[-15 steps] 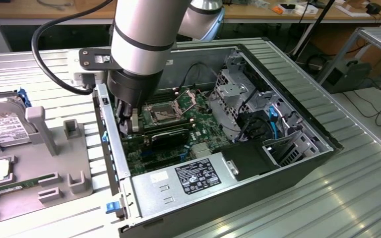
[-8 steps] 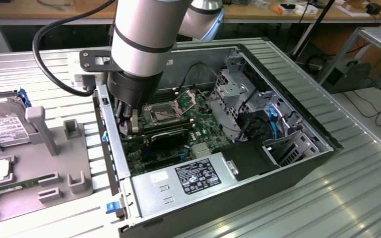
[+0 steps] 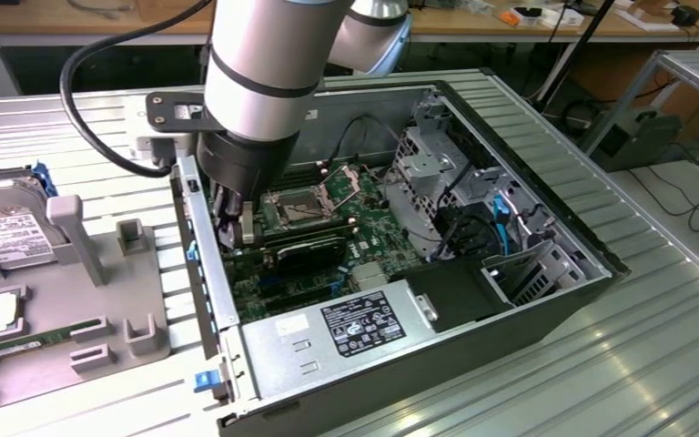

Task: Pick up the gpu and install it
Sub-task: 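Press down on the gpu until it lock into place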

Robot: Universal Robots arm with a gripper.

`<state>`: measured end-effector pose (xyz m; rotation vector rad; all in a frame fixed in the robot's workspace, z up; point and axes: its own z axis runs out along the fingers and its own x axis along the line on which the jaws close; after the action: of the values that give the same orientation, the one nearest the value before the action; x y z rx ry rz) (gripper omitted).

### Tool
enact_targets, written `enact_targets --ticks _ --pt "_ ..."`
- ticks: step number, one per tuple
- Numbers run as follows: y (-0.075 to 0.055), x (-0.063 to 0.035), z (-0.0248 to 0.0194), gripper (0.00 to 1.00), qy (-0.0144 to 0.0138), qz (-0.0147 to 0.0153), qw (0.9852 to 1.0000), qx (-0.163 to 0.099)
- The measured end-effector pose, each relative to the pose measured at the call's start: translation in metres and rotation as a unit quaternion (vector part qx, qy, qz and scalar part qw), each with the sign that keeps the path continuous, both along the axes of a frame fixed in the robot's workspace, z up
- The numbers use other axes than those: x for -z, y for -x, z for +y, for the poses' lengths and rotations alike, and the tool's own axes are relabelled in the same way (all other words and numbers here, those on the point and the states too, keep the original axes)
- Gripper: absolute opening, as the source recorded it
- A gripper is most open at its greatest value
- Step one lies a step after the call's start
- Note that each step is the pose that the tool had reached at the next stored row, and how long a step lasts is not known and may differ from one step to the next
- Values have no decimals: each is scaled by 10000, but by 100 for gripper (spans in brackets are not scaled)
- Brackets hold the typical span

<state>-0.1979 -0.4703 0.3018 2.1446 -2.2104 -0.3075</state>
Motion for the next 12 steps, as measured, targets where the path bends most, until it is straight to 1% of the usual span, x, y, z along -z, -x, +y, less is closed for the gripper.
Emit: enact_targets --ticks 2,3,5,8,11,12 --pt "1 -29 1 11 -8 22 10000 1" --pt "1 -60 0 11 0 39 10000 1" --pt "0 -88 0 11 0 49 10000 0" --pt "-21 -91 0 11 -7 52 10000 -1" --pt "-73 -91 -1 11 -39 52 10000 1" --pt "-96 -90 0 11 -76 52 10000 1"
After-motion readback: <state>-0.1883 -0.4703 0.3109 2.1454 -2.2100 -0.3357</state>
